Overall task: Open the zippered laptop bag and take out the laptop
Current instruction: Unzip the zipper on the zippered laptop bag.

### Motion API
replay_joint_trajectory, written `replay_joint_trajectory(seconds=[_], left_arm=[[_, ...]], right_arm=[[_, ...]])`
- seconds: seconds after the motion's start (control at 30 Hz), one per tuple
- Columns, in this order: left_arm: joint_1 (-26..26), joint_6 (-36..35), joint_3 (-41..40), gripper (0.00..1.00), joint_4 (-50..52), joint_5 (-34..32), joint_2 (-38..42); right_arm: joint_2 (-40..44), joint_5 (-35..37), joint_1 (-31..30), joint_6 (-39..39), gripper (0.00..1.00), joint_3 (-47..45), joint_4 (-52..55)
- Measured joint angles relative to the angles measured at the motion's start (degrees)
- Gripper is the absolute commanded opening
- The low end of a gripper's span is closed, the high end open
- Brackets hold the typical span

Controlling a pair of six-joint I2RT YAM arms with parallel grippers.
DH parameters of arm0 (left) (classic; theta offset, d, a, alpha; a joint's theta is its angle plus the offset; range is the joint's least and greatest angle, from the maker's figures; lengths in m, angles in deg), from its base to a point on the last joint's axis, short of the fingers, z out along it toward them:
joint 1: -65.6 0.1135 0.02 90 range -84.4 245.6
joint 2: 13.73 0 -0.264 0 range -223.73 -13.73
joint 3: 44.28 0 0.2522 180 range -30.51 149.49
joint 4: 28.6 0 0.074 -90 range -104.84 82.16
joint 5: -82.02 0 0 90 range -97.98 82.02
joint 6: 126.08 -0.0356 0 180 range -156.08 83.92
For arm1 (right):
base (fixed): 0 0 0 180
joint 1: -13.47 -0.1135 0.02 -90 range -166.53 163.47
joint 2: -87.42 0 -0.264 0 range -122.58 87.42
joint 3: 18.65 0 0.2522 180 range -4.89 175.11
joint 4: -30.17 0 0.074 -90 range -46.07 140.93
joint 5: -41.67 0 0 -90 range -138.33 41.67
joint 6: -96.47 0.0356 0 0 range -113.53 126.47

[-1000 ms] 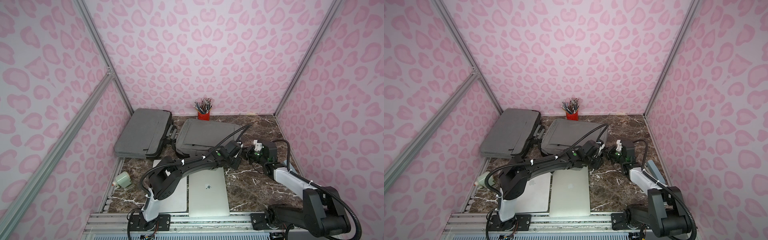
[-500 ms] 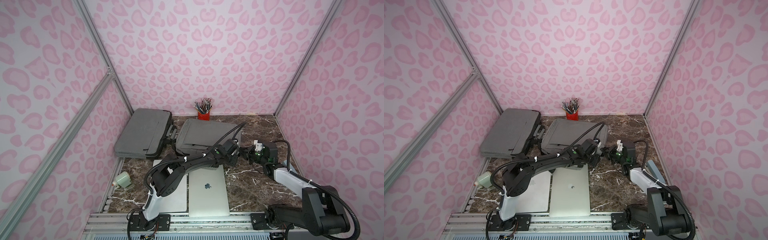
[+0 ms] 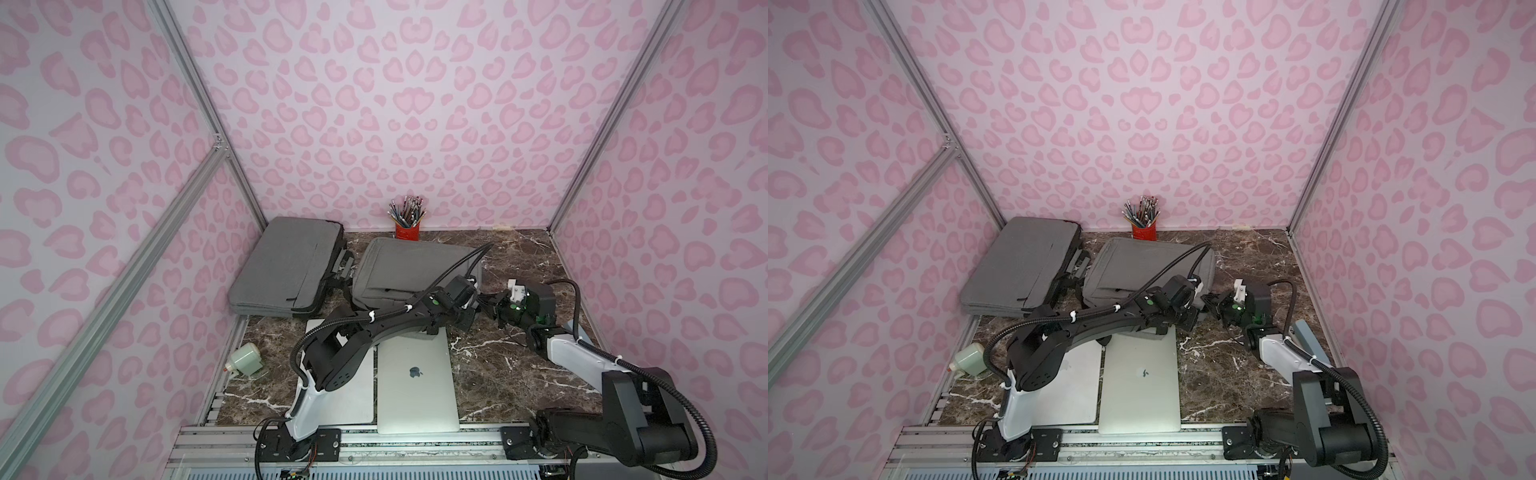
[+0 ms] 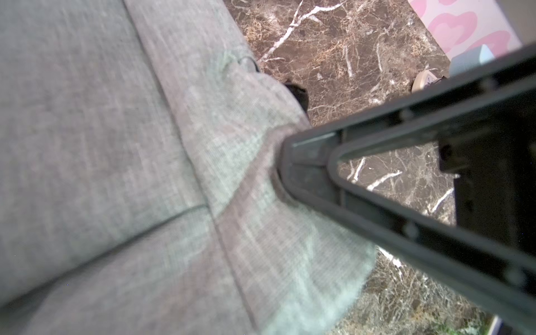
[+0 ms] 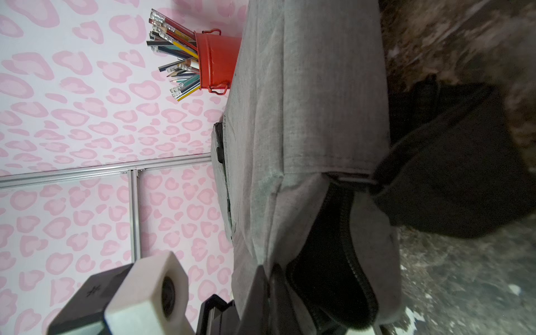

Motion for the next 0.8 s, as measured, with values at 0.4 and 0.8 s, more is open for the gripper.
replay_joint_trajectory(seconds=[0.4, 0.8], left_arm=[[-0.02, -2.12, 0.28, 0.02, 3.08, -0.11, 1.27], [-0.04, -5.95, -1.25, 0.02, 10.78, -4.15, 4.9]], right_arm=[[1.46, -1.07, 2.8, -2.62, 0.0, 0.0, 2.71], [2.64, -1.18, 6.1, -7.06, 0.0, 1.88, 8.09]])
